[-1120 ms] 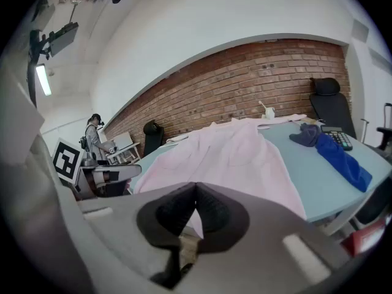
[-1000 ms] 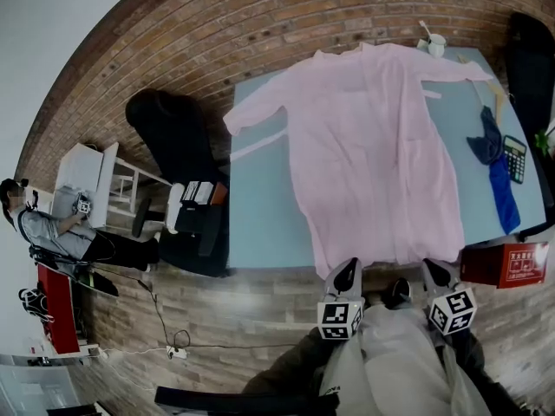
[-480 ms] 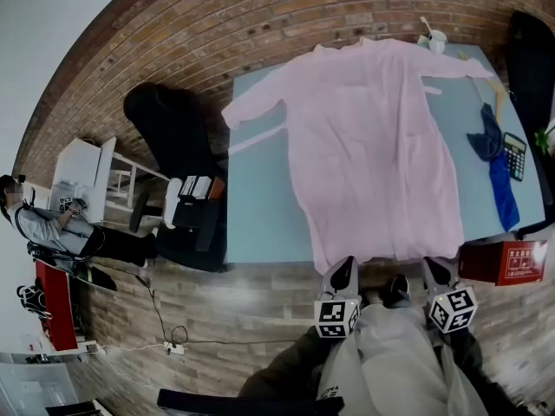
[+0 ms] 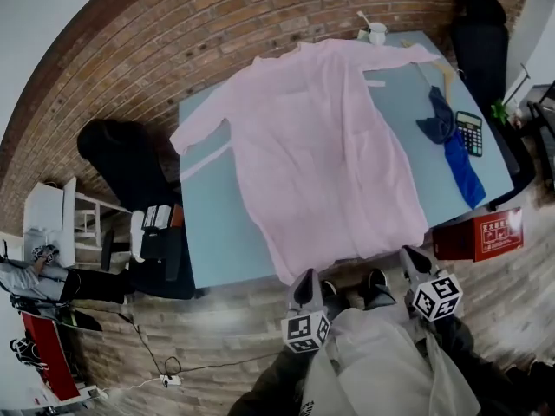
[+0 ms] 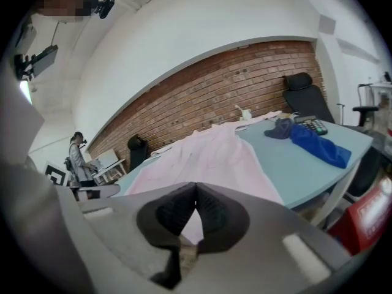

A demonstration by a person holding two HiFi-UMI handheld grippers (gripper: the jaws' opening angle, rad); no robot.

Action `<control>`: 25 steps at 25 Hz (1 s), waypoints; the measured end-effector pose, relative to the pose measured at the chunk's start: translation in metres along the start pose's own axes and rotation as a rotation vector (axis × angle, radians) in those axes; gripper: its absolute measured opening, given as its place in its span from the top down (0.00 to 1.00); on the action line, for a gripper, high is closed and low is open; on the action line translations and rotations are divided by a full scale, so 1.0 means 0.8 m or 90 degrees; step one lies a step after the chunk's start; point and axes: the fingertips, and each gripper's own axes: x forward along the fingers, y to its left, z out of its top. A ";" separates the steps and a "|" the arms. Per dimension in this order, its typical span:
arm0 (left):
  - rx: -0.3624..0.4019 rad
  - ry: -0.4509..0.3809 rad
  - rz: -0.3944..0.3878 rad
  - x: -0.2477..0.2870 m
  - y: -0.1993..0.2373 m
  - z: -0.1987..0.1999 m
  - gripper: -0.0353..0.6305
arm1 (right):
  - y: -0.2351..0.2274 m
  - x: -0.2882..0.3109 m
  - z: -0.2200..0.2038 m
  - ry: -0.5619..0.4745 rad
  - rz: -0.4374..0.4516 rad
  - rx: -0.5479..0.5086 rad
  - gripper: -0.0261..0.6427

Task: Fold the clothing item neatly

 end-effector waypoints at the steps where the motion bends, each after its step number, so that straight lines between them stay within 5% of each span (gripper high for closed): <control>1: -0.001 0.000 0.002 0.000 -0.002 -0.003 0.94 | -0.022 -0.007 0.001 -0.008 -0.026 -0.005 0.96; 5: -0.004 0.006 0.024 0.001 0.000 -0.010 0.94 | -0.101 -0.030 -0.015 0.013 -0.117 -0.045 0.96; 9: -0.012 0.015 0.046 -0.002 0.003 -0.017 0.94 | -0.150 -0.029 -0.061 0.080 -0.130 -0.040 0.75; 14: -0.015 0.015 0.068 -0.006 0.000 -0.021 0.94 | -0.183 0.010 -0.108 0.147 -0.097 -0.031 0.57; 20: -0.032 0.005 0.130 -0.019 0.013 -0.027 0.94 | -0.200 0.054 -0.129 0.187 -0.046 -0.032 0.55; 25: -0.062 0.009 0.216 -0.040 0.048 -0.052 0.90 | -0.177 0.059 -0.131 0.191 0.052 -0.052 0.55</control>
